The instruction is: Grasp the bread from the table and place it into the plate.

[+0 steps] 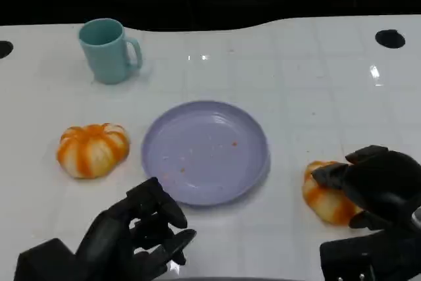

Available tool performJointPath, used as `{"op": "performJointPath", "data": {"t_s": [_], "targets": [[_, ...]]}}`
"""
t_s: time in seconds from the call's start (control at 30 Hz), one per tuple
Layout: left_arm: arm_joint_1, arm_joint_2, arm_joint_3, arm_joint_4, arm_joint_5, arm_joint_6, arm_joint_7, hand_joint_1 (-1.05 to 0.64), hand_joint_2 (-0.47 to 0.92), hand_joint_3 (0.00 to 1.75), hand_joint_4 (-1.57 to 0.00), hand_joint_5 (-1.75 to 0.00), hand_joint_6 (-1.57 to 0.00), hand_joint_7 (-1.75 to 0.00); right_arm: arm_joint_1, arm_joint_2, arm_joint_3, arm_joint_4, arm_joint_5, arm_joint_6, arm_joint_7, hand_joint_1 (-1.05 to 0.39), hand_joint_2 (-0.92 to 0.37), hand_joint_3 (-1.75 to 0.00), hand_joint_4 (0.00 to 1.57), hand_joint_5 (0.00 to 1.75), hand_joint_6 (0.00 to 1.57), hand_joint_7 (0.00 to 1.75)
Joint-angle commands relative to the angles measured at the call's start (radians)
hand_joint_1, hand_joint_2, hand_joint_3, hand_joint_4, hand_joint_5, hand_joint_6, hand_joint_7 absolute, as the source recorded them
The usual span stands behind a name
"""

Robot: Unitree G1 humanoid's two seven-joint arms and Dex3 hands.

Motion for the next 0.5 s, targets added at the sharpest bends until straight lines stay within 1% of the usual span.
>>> {"op": "performJointPath", "data": {"t_s": [0.03, 0.13, 0.27, 0.37, 0.47, 0.5], "targets": [[0.004, 0.009, 0.004, -0.018, 0.004, 0.008, 0.009, -0.54, 0.92, 0.25, -0.64, -1.75, -0.44, -1.71, -0.04, 0.012, 0.021, 0.057, -0.001, 0.022, -0.023, -0.45, -0.89, -0.02, 0.39, 0.14, 0.46, 0.01], [0.004, 0.011, 0.005, -0.018, 0.005, 0.006, 0.007, -0.54, 0.92, 0.25, -0.63, -1.75, -0.44, -1.71, -0.068, 0.027, 0.037, 0.104, -0.002, 0.041, -0.029, -0.47, -0.91, -0.02, 0.46, 0.15, 0.48, 0.02], [0.005, 0.013, 0.006, -0.022, 0.007, 0.006, 0.008, -0.55, 0.92, 0.25, -0.64, -1.75, -0.44, -1.7, -0.114, 0.064, 0.047, 0.18, 0.021, 0.087, -0.02, -0.47, -0.92, -0.03, 0.56, 0.17, 0.55, 0.04], [0.007, 0.012, 0.008, -0.025, -0.003, 0.009, 0.004, -0.55, 0.92, 0.25, -0.64, -1.75, -0.44, -1.7, -0.152, 0.091, 0.047, 0.239, 0.049, 0.115, -0.023, -0.45, -0.92, -0.01, 0.63, 0.16, 0.65, 0.05], [0.009, 0.012, 0.009, -0.025, -0.006, 0.004, 0.002, -0.55, 0.92, 0.25, -0.65, -1.75, -0.45, -1.7, -0.187, 0.11, 0.051, 0.293, 0.071, 0.135, -0.032, -0.42, -0.9, 0.0, 0.73, 0.18, 0.75, 0.07], [0.01, 0.012, 0.009, -0.025, -0.005, 0.002, 0.002, -0.56, 0.92, 0.25, -0.65, -1.75, -0.45, -1.7, -0.196, 0.116, 0.05, 0.312, 0.081, 0.132, -0.049, -0.39, -0.89, 0.0, 0.79, 0.2, 0.8, 0.08]]}}
